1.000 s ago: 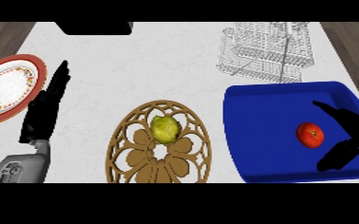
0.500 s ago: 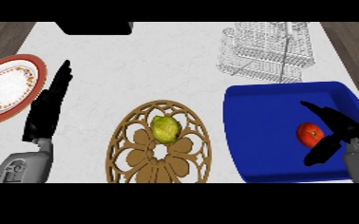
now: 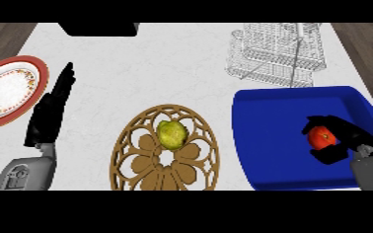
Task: Pick the tomato from the tray and place it in the tiered basket
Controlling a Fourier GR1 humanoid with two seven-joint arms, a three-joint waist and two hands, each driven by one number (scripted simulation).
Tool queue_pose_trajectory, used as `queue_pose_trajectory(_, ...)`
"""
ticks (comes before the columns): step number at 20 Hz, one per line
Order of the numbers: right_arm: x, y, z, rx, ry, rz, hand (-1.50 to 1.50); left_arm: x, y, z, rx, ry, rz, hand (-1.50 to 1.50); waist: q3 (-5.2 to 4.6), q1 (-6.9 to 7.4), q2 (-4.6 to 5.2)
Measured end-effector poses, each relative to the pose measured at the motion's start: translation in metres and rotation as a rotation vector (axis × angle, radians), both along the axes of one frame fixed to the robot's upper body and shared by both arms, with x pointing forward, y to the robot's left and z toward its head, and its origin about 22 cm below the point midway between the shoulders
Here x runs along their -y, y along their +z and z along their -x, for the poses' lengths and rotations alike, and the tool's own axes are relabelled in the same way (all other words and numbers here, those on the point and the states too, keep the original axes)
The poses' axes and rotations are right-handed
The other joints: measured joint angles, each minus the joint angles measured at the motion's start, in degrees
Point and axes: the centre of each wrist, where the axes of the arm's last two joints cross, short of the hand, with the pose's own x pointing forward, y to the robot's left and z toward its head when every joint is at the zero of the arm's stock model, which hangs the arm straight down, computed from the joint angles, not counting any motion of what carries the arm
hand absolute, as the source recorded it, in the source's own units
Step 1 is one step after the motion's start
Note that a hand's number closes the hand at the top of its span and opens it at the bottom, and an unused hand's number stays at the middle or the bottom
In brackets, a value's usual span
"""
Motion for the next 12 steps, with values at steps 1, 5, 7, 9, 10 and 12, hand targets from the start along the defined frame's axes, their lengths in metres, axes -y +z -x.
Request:
queue_pose_trajectory(1, -0.001, -0.001, 0.002, 0.011, 0.03, 0.016, 1.5, -0.003, -0.001, 0.001, -0.002, -0.001, 0.0, 0.0, -0.02, -0.01, -0.01)
queue_pose_trajectory(5, -0.006, -0.002, 0.003, 0.038, 0.069, 0.043, 1.5, -0.005, 0.001, 0.003, -0.001, 0.002, -0.001, 0.0, -0.06, -0.11, -0.04)
queue_pose_trajectory(7, -0.006, -0.003, 0.002, 0.047, 0.039, 0.004, 1.5, -0.006, -0.001, 0.007, -0.003, 0.003, 0.002, 0.0, -0.07, -0.15, -0.05)
queue_pose_trajectory(9, -0.006, 0.0, 0.006, 0.055, 0.021, -0.04, 1.5, -0.005, 0.002, 0.003, -0.004, 0.004, 0.0, 0.0, 0.03, -0.31, -0.01)
queue_pose_trajectory(10, -0.005, 0.002, 0.005, 0.058, 0.008, -0.061, 1.5, -0.008, 0.003, 0.002, -0.006, 0.001, 0.0, 0.0, 0.12, -0.33, 0.05)
queue_pose_trajectory(12, -0.001, 0.009, 0.003, 0.076, -0.019, -0.09, 1.5, -0.003, 0.003, 0.0, -0.001, 0.004, 0.001, 0.0, 0.23, -0.33, 0.12)
